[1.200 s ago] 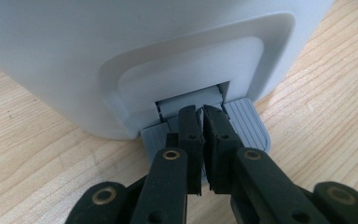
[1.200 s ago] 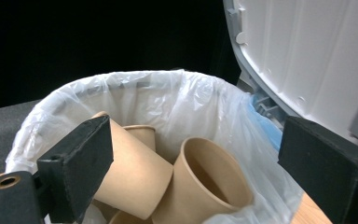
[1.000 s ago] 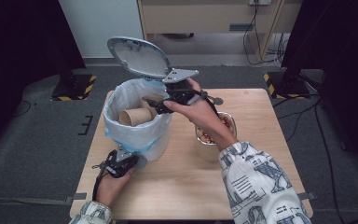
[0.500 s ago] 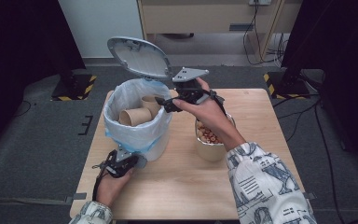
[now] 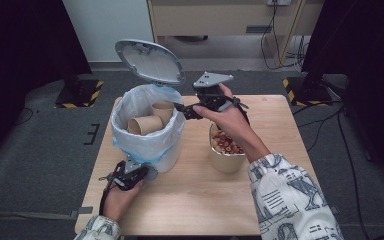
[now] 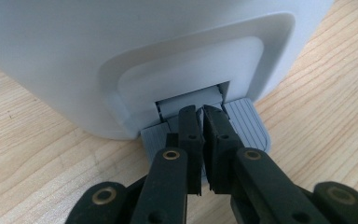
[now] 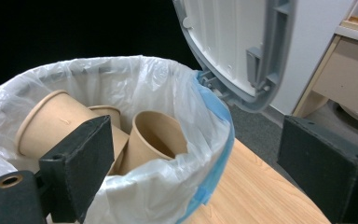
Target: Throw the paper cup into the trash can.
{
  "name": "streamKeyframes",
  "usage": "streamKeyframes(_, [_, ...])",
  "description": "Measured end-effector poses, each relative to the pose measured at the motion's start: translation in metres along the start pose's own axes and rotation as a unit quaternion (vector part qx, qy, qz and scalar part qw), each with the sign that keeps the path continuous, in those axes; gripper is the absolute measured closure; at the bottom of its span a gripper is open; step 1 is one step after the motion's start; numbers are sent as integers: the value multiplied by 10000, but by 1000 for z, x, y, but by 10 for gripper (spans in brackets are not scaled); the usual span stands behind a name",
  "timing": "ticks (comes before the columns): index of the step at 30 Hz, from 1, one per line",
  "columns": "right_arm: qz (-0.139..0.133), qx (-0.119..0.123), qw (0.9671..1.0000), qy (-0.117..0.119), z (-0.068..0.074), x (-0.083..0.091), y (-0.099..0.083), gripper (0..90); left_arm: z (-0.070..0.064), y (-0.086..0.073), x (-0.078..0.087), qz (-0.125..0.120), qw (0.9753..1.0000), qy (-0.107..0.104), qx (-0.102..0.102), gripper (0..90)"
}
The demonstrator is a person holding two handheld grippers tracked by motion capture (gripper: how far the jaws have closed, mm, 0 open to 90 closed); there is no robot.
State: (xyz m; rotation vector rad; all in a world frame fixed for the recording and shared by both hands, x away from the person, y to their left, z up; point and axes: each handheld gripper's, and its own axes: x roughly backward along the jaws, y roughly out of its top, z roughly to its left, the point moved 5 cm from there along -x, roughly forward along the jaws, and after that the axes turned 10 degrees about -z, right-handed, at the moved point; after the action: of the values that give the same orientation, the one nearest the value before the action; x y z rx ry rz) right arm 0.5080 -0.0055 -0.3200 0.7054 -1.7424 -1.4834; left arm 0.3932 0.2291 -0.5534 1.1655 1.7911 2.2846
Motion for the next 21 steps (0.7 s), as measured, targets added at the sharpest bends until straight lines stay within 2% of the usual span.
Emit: streamKeyframes(21, [11,-81,9996,-259,-22,22,-13,109,0,0,0,-8,10000,1,11,854])
